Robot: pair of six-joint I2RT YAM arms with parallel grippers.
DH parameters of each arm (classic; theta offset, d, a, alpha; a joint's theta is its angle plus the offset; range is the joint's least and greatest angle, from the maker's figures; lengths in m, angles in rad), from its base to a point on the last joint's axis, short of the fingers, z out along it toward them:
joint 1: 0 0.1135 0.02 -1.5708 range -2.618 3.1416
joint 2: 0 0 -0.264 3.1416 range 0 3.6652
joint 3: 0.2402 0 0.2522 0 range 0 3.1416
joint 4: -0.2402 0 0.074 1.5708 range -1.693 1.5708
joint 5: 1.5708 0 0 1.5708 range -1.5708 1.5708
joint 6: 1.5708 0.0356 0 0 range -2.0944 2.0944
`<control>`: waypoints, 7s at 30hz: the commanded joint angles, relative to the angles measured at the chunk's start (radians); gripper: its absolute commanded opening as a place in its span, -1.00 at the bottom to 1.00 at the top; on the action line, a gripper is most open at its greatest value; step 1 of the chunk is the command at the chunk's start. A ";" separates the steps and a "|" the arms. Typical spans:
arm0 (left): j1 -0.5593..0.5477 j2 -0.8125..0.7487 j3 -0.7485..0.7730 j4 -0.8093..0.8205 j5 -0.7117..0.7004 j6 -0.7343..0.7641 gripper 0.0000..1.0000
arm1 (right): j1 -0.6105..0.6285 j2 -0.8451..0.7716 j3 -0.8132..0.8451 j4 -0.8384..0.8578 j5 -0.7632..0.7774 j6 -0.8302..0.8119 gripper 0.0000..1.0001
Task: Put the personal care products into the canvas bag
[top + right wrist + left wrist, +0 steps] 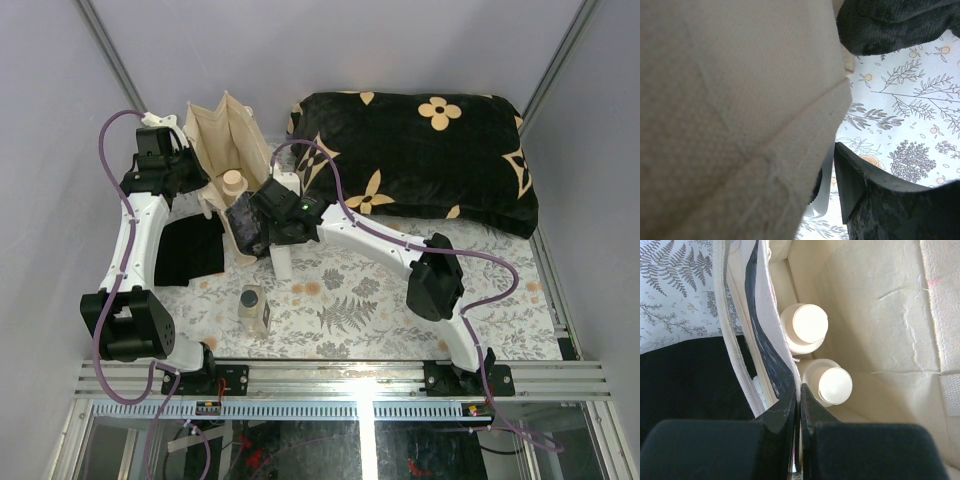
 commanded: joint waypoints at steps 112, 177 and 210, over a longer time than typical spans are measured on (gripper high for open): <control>0.006 -0.057 -0.004 0.036 0.011 -0.007 -1.00 | -0.201 0.163 0.440 0.852 -0.238 -0.731 -1.00; 0.007 -0.026 -0.020 0.072 0.007 -0.036 -1.00 | -0.144 -0.090 0.284 0.535 -0.177 -0.875 0.99; 0.008 -0.004 -0.019 0.117 0.018 -0.043 -1.00 | 0.261 -0.497 -0.395 0.252 -0.334 -0.524 0.99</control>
